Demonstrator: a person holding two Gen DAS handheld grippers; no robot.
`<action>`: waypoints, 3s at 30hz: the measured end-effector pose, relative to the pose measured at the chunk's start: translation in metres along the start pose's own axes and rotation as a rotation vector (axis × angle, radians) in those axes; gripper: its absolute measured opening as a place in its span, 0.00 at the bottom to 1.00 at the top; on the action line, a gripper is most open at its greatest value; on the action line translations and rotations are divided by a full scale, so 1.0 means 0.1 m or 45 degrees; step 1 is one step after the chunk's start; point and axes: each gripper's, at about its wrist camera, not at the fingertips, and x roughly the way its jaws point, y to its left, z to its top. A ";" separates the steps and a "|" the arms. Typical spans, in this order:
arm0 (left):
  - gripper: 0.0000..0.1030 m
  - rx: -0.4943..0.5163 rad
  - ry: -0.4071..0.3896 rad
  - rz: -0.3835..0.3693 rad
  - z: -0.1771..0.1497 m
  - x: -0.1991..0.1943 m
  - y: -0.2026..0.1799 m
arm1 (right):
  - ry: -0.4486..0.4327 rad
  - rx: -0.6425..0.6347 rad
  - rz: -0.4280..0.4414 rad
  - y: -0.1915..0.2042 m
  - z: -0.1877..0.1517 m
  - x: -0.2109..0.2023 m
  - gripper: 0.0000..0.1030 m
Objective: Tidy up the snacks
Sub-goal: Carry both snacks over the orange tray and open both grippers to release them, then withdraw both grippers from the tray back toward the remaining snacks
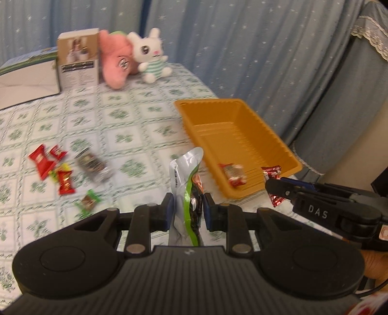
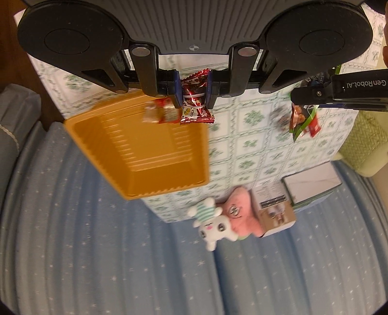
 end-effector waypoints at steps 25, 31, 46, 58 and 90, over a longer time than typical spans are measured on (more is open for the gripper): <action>0.22 0.070 0.044 -0.110 0.53 0.77 -0.78 | -0.034 0.102 -0.101 -0.92 0.34 0.11 0.20; 0.22 0.057 0.063 -0.110 0.63 1.00 -0.76 | -0.026 0.100 -0.101 -1.00 0.42 0.26 0.20; 0.23 0.021 0.074 -0.092 0.77 1.43 -0.73 | -0.012 0.091 -0.106 -1.08 0.56 0.54 0.20; 0.33 0.012 0.054 -0.054 0.67 1.38 -0.61 | -0.006 0.098 -0.104 -1.11 0.54 0.58 0.20; 0.68 -0.004 -0.060 0.108 0.06 0.39 -0.28 | -0.068 0.239 -0.060 -0.99 0.42 0.01 0.65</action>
